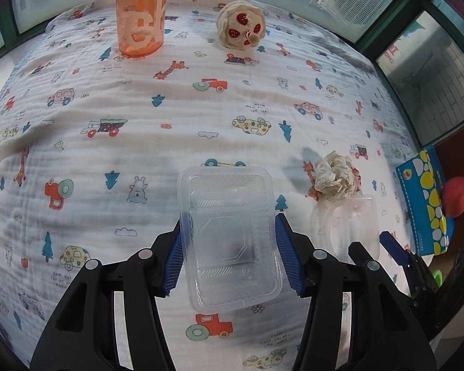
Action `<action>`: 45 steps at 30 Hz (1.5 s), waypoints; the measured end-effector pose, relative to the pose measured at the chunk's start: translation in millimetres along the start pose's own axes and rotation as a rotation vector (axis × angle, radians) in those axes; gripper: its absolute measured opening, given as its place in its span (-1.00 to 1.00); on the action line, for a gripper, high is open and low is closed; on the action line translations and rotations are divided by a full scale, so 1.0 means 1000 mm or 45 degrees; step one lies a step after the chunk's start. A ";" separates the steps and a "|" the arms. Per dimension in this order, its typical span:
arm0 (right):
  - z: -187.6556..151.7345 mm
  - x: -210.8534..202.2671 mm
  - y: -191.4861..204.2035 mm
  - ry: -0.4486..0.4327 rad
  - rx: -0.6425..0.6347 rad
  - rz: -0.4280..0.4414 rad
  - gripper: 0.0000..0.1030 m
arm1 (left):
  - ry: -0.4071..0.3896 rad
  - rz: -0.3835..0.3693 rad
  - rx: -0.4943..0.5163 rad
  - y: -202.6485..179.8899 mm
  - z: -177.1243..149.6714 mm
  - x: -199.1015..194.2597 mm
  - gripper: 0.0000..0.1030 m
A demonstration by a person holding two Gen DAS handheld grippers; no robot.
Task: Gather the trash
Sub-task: 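Lift the clear plastic box with the left tool and carry it over the wastebasket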
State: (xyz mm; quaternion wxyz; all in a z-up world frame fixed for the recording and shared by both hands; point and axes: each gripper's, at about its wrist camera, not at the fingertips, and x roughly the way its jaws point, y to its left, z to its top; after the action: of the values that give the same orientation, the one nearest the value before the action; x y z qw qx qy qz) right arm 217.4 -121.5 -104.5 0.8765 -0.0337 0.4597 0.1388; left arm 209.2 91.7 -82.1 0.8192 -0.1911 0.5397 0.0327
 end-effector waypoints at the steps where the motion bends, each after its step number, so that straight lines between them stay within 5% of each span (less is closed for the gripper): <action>1: 0.000 0.004 0.001 0.009 -0.008 -0.011 0.35 | 0.001 0.001 -0.004 0.002 0.000 0.000 0.05; 5: -0.001 0.019 0.003 0.042 -0.026 -0.053 0.12 | 0.008 0.009 -0.014 0.009 -0.002 0.001 0.05; 23: -0.023 -0.060 -0.021 -0.129 0.112 0.057 0.11 | -0.022 -0.030 0.053 -0.018 -0.014 -0.016 0.05; 36: -0.076 -0.140 -0.073 -0.238 0.282 0.003 0.11 | -0.005 -0.140 0.242 -0.097 -0.046 -0.028 0.05; 45: -0.129 -0.191 -0.132 -0.288 0.429 -0.154 0.11 | 0.024 -0.225 0.419 -0.170 -0.078 -0.034 0.05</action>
State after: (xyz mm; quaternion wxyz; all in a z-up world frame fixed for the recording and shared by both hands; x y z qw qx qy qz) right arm 48.3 -312.5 -31.8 0.9224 0.1016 0.3724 0.0099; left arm 171.3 -87.7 -31.4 0.8340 -0.1013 0.5266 -0.1300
